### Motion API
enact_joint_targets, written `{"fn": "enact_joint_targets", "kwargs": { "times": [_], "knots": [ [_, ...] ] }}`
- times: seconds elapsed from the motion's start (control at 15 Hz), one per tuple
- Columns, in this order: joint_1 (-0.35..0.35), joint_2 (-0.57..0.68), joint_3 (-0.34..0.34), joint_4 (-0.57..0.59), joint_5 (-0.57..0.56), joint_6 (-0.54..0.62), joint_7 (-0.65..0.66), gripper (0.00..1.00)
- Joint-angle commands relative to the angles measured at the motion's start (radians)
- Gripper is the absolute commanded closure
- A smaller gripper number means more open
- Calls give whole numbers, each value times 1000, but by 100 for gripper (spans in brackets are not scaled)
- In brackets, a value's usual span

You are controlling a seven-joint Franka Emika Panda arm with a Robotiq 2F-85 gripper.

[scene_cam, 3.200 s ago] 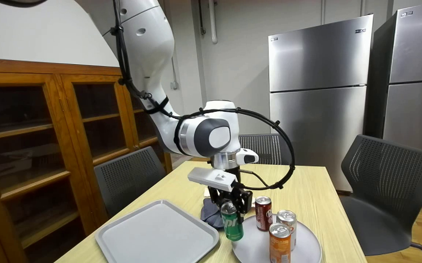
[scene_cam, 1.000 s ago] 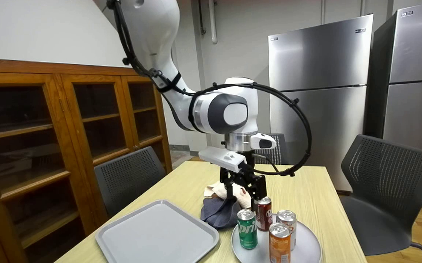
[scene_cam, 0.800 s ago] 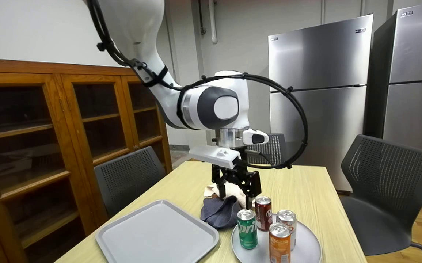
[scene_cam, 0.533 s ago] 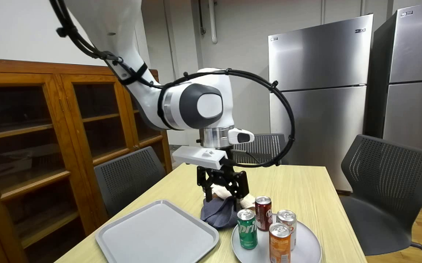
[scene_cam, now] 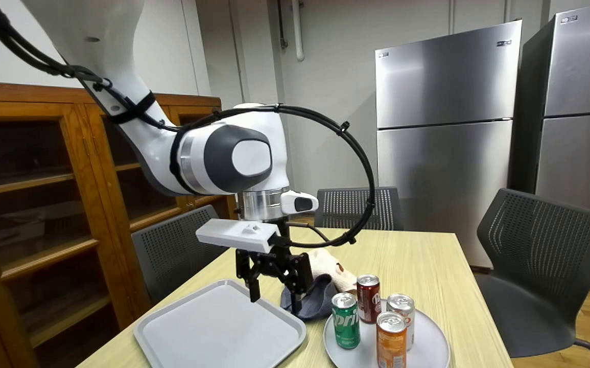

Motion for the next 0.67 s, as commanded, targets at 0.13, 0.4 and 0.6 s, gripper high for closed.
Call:
{"fn": "enact_joint_targets", "kwargs": {
  "times": [0.13,0.4,0.6],
  "knots": [
    [-2,-15,5,-14,-1,1,0,0],
    [-2,-15,5,-15,-1,1,0,0],
    [-2,-15,5,-15,-1,2,0,0]
  ]
}}
